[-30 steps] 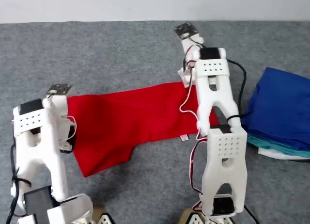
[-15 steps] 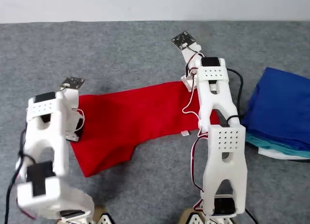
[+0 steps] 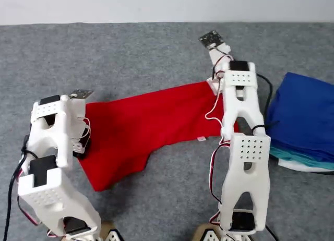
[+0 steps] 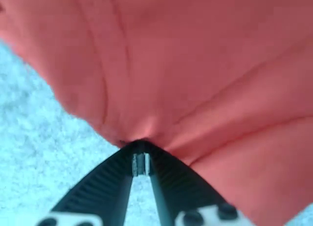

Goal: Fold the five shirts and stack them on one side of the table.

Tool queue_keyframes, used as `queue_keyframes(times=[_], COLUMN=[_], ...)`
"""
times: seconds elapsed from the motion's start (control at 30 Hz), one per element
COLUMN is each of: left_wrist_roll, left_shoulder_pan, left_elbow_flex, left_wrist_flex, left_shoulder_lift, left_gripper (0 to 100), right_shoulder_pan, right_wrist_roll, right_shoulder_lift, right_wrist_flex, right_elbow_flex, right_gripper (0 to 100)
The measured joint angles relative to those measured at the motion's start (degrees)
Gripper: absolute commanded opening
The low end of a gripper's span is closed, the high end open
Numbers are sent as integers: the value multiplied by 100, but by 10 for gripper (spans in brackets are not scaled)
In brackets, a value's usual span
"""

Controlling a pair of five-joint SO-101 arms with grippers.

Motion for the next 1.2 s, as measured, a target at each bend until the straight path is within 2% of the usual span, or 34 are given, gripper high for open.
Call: queue_keyframes(times=[0.2,0.33,0.43,0.63,0.77,0.97,1.2], left_wrist_roll=[-26,-44,-35,237,299,316,220], left_shoulder_pan=[510,633,633,633,633,343,114], left_elbow_flex=[0,0,0,-202,-387,-448,-527], left_wrist_flex=[149,149,-141,-536,-712,-1178,-1125], left_shoulder_lift=[-1037,-1363,-1363,-888,-431,378,431], left_gripper=[7,7,7,7,7,6,6], right_shoulder_pan=[-176,-615,-1029,-1873,-2163,-2119,-1925], right_wrist_roll=[-9,0,0,0,0,0,-9], right_shoulder_lift=[18,18,18,264,659,1248,1389], right_wrist_flex=[1055,1530,1618,1618,1415,624,62], right_elbow_flex=[-1125,-1582,-1644,-1644,-1644,-1653,-1749], right_gripper=[69,69,69,69,68,68,68])
